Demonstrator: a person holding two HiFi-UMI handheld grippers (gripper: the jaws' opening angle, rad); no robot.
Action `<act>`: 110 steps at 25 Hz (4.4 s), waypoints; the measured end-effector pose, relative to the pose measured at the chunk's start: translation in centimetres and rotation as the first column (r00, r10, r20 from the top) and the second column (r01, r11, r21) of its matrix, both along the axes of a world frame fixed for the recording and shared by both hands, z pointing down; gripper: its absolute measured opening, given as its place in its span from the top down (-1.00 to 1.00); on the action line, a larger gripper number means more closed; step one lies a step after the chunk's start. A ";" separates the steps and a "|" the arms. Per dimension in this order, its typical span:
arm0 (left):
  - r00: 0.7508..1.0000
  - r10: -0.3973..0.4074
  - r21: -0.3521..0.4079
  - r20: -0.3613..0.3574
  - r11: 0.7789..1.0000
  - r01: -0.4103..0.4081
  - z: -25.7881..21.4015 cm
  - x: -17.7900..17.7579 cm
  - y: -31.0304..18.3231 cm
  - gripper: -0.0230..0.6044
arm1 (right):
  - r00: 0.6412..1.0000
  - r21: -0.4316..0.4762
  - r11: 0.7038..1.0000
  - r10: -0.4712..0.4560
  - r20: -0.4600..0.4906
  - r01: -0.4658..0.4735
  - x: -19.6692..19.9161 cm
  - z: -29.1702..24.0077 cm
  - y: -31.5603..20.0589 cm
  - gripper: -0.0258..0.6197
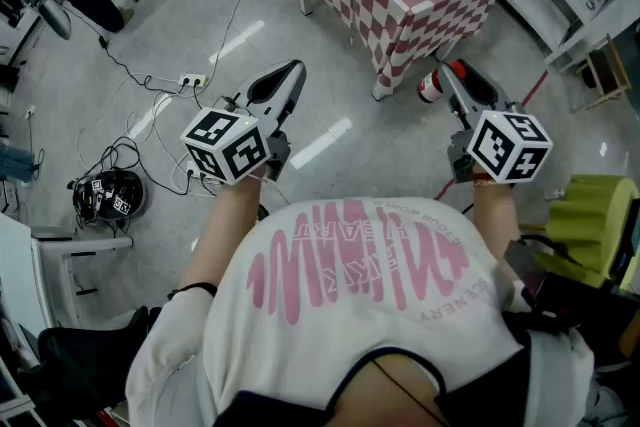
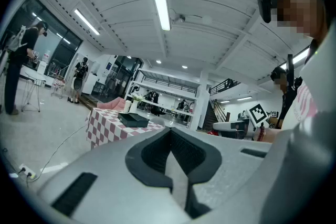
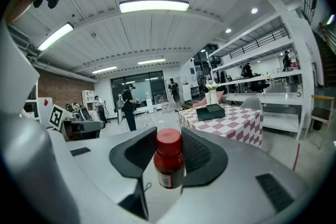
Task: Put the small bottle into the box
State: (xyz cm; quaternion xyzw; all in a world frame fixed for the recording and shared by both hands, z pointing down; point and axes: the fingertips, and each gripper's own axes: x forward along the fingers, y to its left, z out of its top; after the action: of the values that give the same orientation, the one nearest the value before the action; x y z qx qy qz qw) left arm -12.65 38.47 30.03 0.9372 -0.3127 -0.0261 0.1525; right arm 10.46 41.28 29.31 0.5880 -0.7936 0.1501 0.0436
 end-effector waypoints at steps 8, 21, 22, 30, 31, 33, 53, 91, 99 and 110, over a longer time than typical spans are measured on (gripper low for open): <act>1.000 0.001 0.001 -0.019 1.000 -0.001 -0.2 -0.3 0.1 0.91 | 1.000 -0.003 1.000 -0.003 -0.009 0.003 -0.4 0.1 0.2 0.47; 0.992 -0.088 -0.077 -0.093 0.994 0.081 2.4 -0.9 -0.8 0.91 | 0.999 -0.072 0.997 0.005 0.034 -0.003 0.3 2.9 -0.6 0.47; 0.990 -0.097 -0.102 -0.100 0.991 0.087 2.9 -0.9 -1.1 0.91 | 0.999 -0.081 0.997 0.008 0.034 -0.005 0.5 3.2 -0.9 0.47; 0.990 -0.109 -0.133 -0.088 0.986 0.097 4.0 0.0 -4.4 0.91 | 0.999 -0.104 0.995 -0.008 0.042 0.013 1.6 4.6 -5.7 0.47; 0.990 -0.110 -0.127 -0.088 0.987 0.098 3.8 0.2 -5.0 0.91 | 0.999 -0.104 0.994 -0.014 0.041 0.018 1.7 4.6 -6.6 0.47; 0.990 -0.113 -0.110 -0.085 0.988 0.104 3.4 0.4 -6.6 0.91 | 0.999 -0.098 0.995 -0.029 0.038 0.032 1.8 4.4 -8.5 0.47; 0.976 -0.187 -0.022 -0.110 0.982 0.186 -0.4 5.1 -21.8 0.91 | 0.991 0.000 0.992 -0.130 0.045 0.130 6.3 0.7 -26.6 0.47; 0.980 -0.190 -0.162 -0.067 0.971 0.177 6.6 11.7 -33.6 0.91 | 0.978 -0.102 0.974 -0.199 0.067 0.205 11.0 7.9 -38.1 0.48; 0.984 -0.158 -0.159 -0.083 0.977 0.143 5.8 12.0 -38.4 0.91 | 0.986 -0.122 0.978 -0.165 0.034 0.168 11.2 7.6 -42.5 0.48; 0.992 -0.073 -0.128 -0.101 0.990 0.060 3.8 11.9 -47.4 0.91 | 0.998 -0.118 0.991 -0.058 0.012 0.059 11.6 6.2 -49.9 0.48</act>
State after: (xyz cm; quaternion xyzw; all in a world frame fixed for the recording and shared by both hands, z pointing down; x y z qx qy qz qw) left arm -0.76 -8.96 33.81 0.9121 -0.3364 -0.0609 0.2261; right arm 22.04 -8.64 35.52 0.5603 -0.8004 0.1980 0.0791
